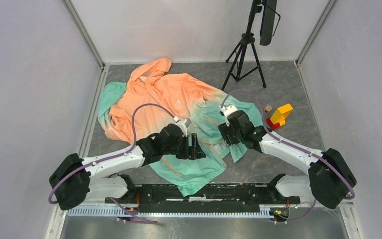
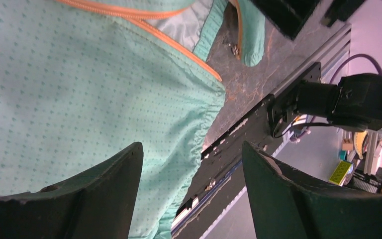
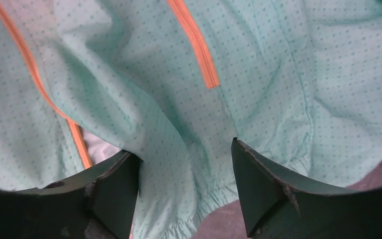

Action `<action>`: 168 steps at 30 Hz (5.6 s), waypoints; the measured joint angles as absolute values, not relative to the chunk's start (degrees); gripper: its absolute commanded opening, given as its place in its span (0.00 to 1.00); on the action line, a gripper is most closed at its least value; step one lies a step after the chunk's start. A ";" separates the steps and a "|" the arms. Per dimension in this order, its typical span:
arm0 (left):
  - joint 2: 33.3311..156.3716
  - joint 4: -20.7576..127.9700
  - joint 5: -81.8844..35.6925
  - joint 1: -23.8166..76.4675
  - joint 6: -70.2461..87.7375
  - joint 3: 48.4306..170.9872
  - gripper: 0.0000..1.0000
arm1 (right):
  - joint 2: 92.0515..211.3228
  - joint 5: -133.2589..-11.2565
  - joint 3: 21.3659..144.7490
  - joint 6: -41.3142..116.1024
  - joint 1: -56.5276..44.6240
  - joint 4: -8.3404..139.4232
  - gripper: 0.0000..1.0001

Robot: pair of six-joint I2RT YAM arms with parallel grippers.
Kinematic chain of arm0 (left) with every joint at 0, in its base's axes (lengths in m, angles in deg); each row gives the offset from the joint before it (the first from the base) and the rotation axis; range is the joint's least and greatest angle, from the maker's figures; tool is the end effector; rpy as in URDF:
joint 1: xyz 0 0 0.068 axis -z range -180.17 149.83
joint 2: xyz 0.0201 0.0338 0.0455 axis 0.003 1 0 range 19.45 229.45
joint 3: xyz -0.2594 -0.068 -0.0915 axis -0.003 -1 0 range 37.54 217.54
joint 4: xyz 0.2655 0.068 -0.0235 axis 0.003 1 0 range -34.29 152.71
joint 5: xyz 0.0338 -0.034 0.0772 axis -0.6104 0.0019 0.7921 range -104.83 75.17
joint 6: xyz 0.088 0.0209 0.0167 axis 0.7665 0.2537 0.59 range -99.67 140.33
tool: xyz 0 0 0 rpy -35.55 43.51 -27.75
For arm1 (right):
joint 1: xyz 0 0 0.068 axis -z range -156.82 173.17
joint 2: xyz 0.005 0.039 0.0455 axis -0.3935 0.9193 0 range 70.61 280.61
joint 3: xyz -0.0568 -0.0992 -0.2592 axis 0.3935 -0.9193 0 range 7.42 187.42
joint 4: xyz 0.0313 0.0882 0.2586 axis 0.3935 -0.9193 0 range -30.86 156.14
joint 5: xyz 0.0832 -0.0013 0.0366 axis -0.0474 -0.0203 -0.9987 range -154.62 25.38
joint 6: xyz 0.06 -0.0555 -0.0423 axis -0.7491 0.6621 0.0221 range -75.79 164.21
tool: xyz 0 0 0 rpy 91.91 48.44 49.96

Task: Zip up the jacket

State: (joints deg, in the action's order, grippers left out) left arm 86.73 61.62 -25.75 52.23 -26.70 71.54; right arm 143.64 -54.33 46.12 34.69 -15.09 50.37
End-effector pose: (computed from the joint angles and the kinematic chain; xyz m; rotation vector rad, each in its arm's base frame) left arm 0.1608 -0.2345 0.1769 0.2305 2.4913 -1.0599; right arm 0.2348 0.1663 0.1604 -0.5264 2.3749 0.1574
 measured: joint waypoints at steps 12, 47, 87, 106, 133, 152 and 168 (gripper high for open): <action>84.48 59.15 -20.83 52.32 -27.90 70.93 0.93 | 132.23 -58.29 47.83 34.19 -29.14 42.39 0.45; 84.90 44.70 -27.61 52.34 -38.68 62.40 0.76 | 132.95 -74.27 31.61 25.31 -24.81 57.03 0.00; 110.67 5.45 -35.98 55.83 -54.11 56.26 0.26 | 127.01 -85.39 25.53 7.52 -20.20 74.30 0.00; 106.12 17.97 -36.00 55.90 -49.08 58.18 0.10 | 129.00 -68.43 42.06 24.59 -23.78 41.89 0.63; 104.24 19.96 -39.04 55.88 -42.98 59.56 0.09 | 130.88 -101.74 23.00 7.08 -13.77 78.10 0.47; 103.45 21.49 -38.71 55.83 -42.81 59.21 0.51 | 132.87 -105.04 19.91 1.58 -13.34 87.98 0.00; 101.66 21.08 -37.84 55.83 -42.74 59.21 0.08 | 131.31 -104.67 19.94 2.63 -13.34 86.78 0.00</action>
